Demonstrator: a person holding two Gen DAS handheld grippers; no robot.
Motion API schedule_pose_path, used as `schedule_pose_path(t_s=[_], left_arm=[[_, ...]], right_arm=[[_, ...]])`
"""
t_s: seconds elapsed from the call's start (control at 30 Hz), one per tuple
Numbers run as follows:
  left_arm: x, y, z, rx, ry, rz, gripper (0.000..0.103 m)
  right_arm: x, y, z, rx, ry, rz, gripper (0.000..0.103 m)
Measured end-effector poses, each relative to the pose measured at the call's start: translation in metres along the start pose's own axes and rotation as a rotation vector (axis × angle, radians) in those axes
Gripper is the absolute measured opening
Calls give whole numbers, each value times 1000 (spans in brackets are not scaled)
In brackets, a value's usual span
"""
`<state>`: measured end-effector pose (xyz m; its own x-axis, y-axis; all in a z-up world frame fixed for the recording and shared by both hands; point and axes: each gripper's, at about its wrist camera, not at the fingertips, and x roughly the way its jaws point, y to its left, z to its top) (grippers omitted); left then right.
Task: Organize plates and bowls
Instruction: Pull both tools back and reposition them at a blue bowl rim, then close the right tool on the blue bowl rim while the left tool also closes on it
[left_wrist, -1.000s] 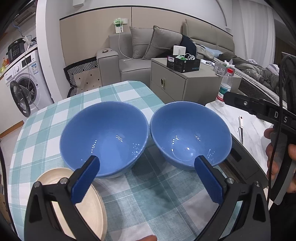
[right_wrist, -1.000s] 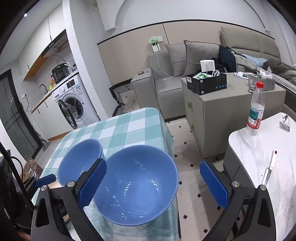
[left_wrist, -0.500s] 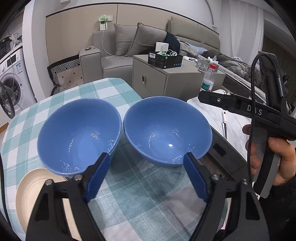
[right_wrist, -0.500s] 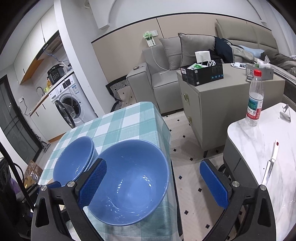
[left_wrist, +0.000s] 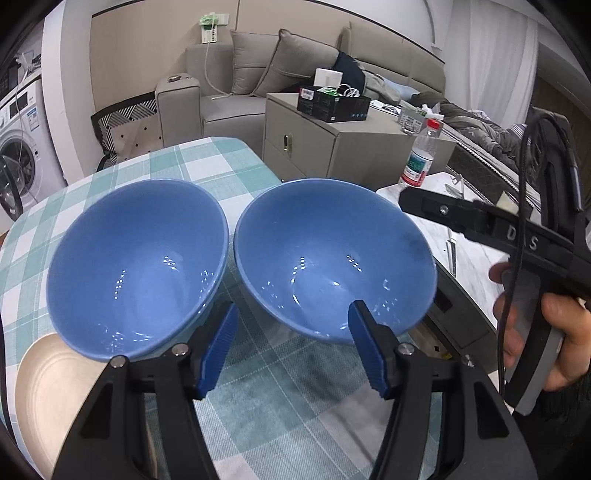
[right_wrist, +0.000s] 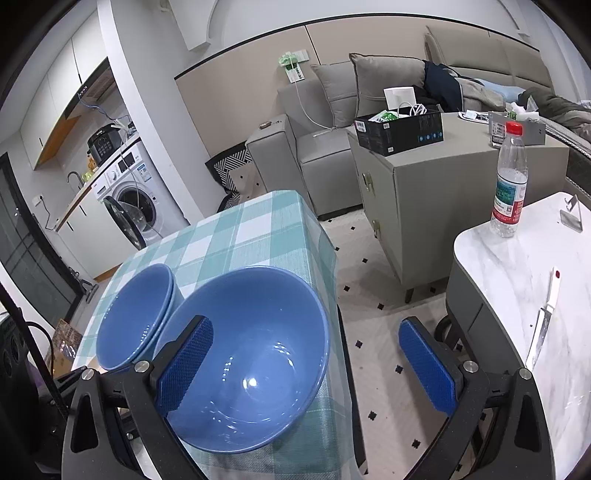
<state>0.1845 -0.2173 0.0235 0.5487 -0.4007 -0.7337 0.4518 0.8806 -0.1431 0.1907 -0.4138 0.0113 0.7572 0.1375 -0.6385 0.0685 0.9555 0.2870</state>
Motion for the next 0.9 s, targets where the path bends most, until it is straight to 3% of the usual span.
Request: schedule_pose_path(t_s=[0.4, 0.47, 0.63, 0.9], left_arm=[[19, 7, 1, -43, 25, 6, 54], [21, 7, 1, -42, 27, 7, 54], [23, 6, 2, -42, 31, 4, 53], [25, -1, 3, -18, 30, 1, 45]], right_arm=[[25, -9, -9, 17, 73, -25, 101], [27, -8, -10, 10, 78, -9, 96], [36, -4, -13, 2, 119, 13, 71], [34, 0, -15, -20, 115, 36, 58]])
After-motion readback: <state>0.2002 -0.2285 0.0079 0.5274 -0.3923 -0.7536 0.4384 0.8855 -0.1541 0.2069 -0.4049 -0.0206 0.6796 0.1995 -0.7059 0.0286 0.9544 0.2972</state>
